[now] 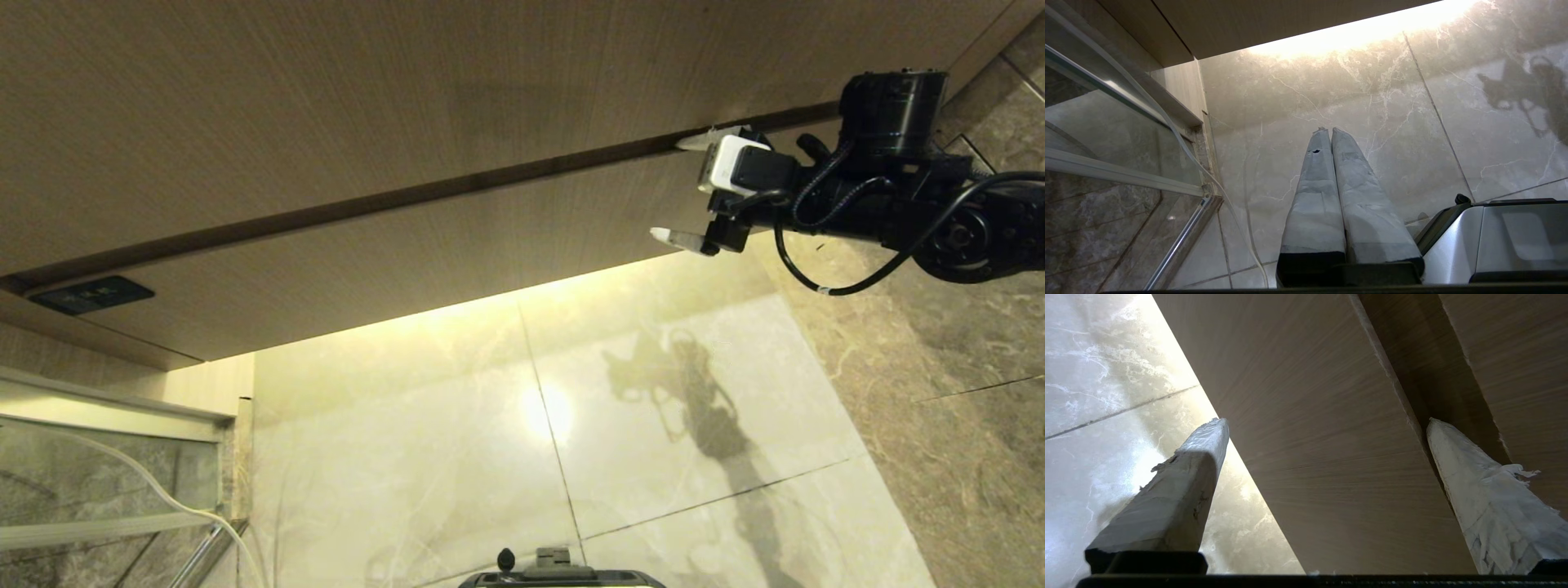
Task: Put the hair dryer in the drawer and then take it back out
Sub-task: Pull open the drawer
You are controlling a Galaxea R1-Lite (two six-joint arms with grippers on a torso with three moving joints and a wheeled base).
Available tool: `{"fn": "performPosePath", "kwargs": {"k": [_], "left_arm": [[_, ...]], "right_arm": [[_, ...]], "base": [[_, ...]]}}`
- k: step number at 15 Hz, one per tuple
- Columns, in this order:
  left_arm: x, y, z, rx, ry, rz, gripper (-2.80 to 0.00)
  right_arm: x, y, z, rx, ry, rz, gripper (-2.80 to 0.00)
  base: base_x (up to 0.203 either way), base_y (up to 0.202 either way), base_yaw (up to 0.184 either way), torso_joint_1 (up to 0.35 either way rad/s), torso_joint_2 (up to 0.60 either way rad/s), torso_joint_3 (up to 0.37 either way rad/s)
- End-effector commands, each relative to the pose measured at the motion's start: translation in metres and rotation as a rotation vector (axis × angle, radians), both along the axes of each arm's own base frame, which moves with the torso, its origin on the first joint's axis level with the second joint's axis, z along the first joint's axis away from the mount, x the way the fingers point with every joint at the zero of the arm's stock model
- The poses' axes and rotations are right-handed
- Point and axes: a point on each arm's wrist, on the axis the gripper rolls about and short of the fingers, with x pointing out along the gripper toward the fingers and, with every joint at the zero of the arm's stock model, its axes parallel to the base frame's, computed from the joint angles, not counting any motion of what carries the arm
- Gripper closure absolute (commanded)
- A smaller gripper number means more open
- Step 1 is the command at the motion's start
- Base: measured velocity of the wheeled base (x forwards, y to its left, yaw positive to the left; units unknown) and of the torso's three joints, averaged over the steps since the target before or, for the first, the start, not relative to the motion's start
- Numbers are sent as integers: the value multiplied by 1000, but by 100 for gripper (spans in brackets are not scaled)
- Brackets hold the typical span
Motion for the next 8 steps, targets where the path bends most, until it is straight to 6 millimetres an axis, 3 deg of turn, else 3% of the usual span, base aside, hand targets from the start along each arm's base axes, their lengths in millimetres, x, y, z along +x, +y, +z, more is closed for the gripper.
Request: {"fn": "performPosePath", "kwargs": {"k": [1,8], "left_arm": [[0,0,0,0,2,2,0],[0,0,0,0,2,0,0]], "right_arm": [[7,2,-6,-8,7,2,-280],[12,-4,-19,-33,111,-45,-280]], "base": [[0,0,0,0,0,0],[0,0,0,0,0,0]]}}
